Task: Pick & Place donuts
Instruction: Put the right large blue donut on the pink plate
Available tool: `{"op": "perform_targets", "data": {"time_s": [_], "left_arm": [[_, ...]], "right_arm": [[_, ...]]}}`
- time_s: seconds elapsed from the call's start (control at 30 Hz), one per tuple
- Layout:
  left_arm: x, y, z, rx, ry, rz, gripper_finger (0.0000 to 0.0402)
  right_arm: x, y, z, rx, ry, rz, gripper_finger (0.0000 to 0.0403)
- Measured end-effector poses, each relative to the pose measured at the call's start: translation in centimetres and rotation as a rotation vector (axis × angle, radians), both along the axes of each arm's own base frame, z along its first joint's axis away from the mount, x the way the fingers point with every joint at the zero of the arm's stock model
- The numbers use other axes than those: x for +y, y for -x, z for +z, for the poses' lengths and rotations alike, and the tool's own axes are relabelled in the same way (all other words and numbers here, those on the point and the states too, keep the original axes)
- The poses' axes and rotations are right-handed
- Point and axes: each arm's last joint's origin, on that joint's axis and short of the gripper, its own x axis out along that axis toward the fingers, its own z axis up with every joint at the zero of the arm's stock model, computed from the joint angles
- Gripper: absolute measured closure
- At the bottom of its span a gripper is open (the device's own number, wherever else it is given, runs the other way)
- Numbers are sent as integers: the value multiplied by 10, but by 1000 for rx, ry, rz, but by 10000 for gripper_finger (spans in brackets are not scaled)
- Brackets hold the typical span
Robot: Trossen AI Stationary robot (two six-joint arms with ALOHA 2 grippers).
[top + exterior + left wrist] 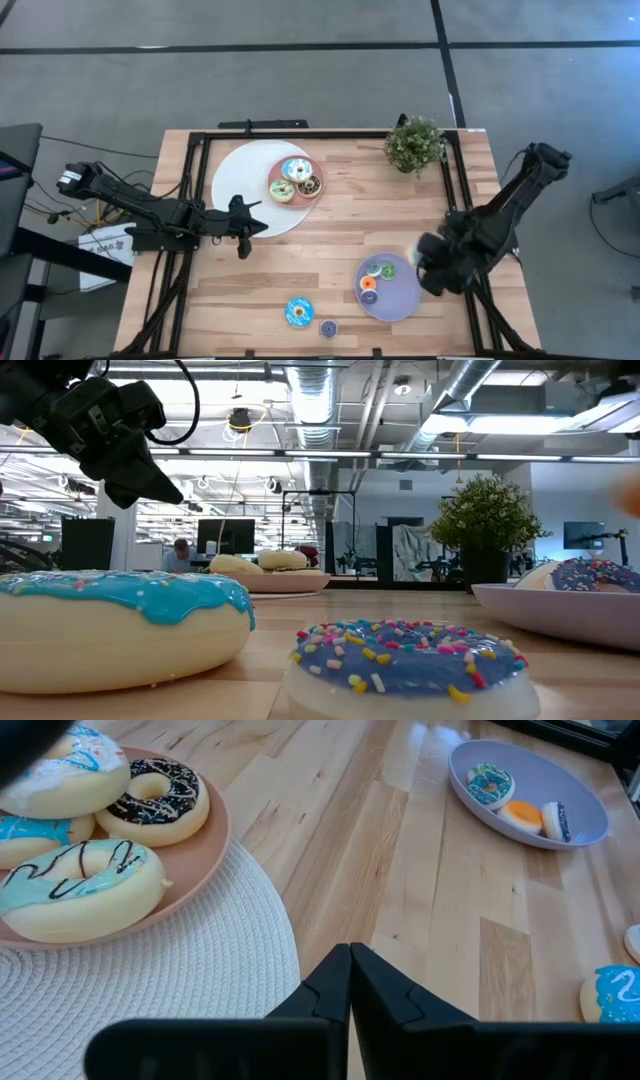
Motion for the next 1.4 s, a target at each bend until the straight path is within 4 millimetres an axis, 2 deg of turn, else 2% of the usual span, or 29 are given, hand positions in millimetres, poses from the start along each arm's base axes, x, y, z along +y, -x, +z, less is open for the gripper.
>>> {"op": "perform_targets", "data": {"time_s": [0.13,0.33,0.6,0.7,0.8,0.97,1.13,1.4], "left_arm": [[0,0,0,0,2,-1,400],[0,0,0,0,-6,1,400],[1,3,4,-14,-4,7,400],[2,5,3,-1,3,14,400],[2,6,0,23,13,21,400],[3,9,-5,81,39,48,400],[2,11,-7,101,52,51,400],[-1,12,-7,109,35,18,400]], "right_arm": [[-20,-28,23,-283,114,-41,333],[-59,-105,36,-475,227,63,333],[-144,-209,41,-411,290,158,333],[-166,-246,45,-424,285,206,333],[-179,-283,43,-413,292,258,333],[-187,-337,31,-399,328,313,334],[-200,-371,11,-336,304,290,334],[-221,-394,-18,-258,262,227,334]]}}
